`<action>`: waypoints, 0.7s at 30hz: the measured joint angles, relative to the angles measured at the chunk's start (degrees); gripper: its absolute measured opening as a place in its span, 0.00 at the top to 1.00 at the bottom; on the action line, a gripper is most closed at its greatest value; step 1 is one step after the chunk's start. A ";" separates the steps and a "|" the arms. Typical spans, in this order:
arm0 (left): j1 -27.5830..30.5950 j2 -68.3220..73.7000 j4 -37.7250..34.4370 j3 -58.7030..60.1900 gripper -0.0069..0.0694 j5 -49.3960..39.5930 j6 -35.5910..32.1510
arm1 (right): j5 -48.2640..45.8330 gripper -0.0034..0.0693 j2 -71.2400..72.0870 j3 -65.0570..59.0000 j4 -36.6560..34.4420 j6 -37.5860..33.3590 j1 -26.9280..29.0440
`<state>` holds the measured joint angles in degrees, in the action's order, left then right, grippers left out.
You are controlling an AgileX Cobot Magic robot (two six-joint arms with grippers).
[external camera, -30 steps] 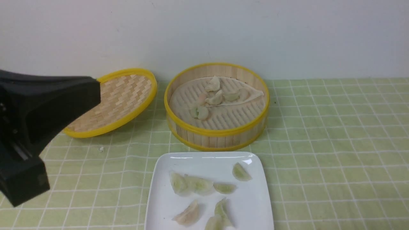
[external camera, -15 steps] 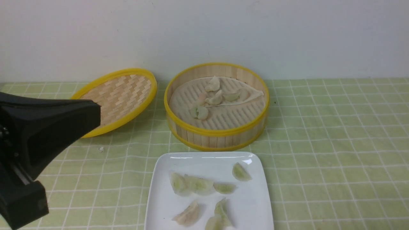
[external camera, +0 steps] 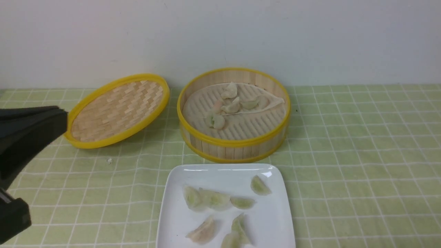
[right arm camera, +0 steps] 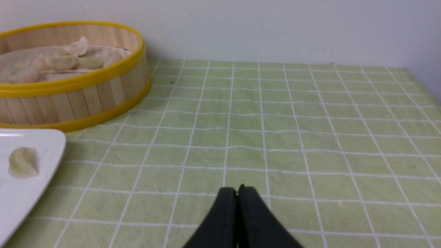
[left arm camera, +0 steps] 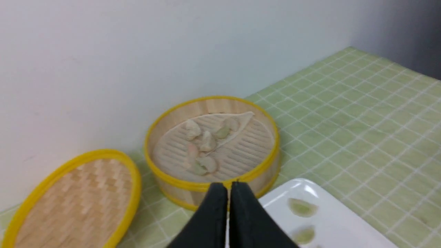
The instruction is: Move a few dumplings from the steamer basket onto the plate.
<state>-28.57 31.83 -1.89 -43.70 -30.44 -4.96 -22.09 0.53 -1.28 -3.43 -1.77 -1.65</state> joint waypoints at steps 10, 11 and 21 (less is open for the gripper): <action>21.06 -19.92 1.89 25.41 0.92 6.37 3.14 | 0.00 0.97 0.00 0.00 0.00 0.00 0.00; 22.63 -21.58 1.89 27.55 0.92 6.43 3.19 | 0.00 0.97 0.00 0.00 0.00 0.00 0.00; 26.89 -32.41 1.89 44.87 0.92 7.23 3.27 | 0.00 0.97 0.00 0.00 0.00 0.00 0.00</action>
<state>-1.68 -0.58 0.00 1.17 -23.20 -1.69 -22.09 0.53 -1.28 -3.43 -1.77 -1.65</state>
